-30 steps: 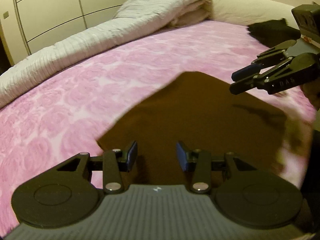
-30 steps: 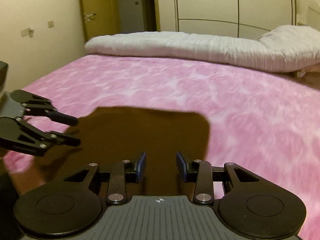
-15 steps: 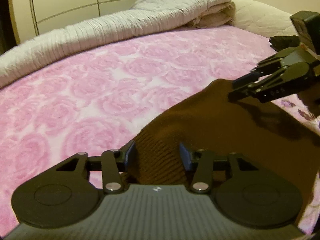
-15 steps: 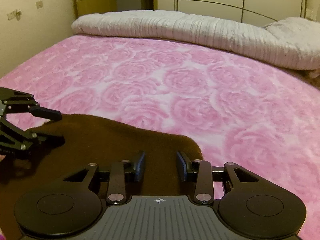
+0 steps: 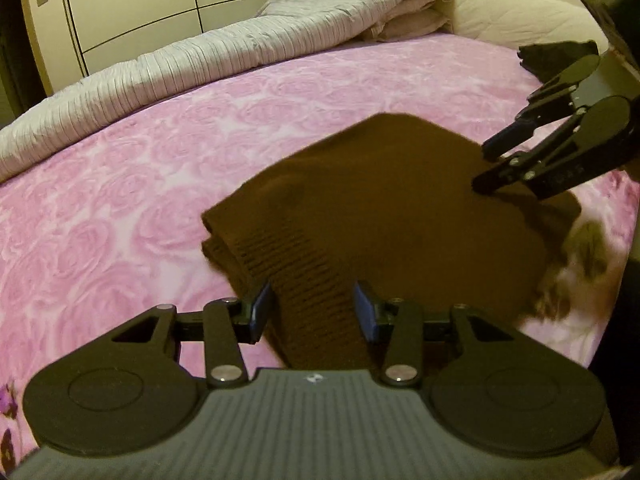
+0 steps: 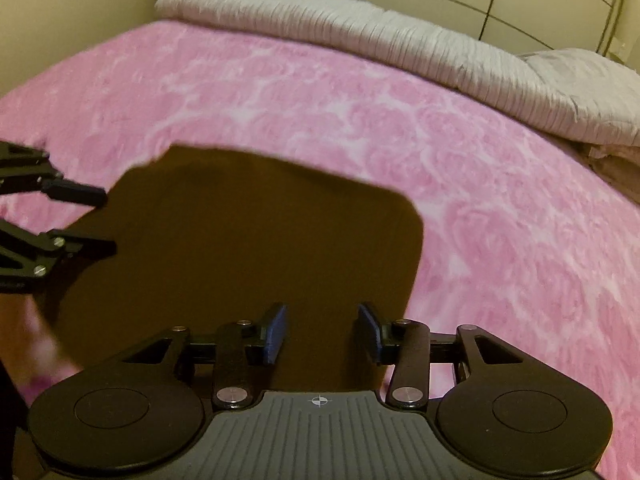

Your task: Fold clothes

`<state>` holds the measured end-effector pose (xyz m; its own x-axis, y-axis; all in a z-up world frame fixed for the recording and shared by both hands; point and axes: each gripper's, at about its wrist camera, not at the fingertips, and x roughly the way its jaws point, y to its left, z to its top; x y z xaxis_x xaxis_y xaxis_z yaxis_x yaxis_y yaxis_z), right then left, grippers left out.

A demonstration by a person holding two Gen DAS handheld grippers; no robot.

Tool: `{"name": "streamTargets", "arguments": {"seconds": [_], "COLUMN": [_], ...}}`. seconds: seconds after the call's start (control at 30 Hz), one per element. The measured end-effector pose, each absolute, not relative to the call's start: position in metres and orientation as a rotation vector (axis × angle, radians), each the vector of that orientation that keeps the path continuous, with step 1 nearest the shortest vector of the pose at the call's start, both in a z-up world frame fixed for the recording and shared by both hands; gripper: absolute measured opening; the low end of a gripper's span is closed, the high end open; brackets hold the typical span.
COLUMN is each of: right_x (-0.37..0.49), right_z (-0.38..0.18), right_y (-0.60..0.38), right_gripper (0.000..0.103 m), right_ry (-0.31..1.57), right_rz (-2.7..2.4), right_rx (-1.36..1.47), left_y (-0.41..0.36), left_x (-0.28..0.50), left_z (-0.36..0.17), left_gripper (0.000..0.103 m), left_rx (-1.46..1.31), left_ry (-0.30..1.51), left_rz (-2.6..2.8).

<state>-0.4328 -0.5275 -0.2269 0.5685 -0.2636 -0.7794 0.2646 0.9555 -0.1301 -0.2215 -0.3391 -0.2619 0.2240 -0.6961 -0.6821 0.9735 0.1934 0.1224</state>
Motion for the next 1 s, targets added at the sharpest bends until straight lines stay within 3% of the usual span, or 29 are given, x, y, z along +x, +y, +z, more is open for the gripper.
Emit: {"name": "streamTargets", "arguments": {"seconds": [0.4, 0.53, 0.67, 0.8, 1.0], "right_x": [-0.457, -0.465, -0.481, -0.507, -0.514], "right_z": [-0.224, -0.222, -0.213, -0.220, -0.271], "right_y": [-0.512, -0.507, -0.491, -0.461, -0.434], "right_gripper": [0.049, 0.051, 0.070, 0.079, 0.079], "right_ry": [0.914, 0.908, 0.847, 0.777, 0.846], "right_rz": [-0.325, -0.327, -0.294, -0.182, -0.093], "right_rx": [-0.060, -0.081, -0.175, -0.363, -0.681], "left_y": [-0.298, -0.285, -0.272, -0.268, -0.284], "left_x": [-0.254, -0.279, -0.306, -0.331, -0.341], "left_z": [-0.231, -0.237, -0.249, -0.268, -0.292], "left_gripper": [0.041, 0.050, 0.068, 0.075, 0.077], "left_rx": [0.741, 0.833, 0.922, 1.054, 1.155], "left_ry": [0.365, 0.250, 0.090, -0.056, -0.111], "left_rz": [-1.216, -1.243, -1.290, -1.314, -1.328]}}
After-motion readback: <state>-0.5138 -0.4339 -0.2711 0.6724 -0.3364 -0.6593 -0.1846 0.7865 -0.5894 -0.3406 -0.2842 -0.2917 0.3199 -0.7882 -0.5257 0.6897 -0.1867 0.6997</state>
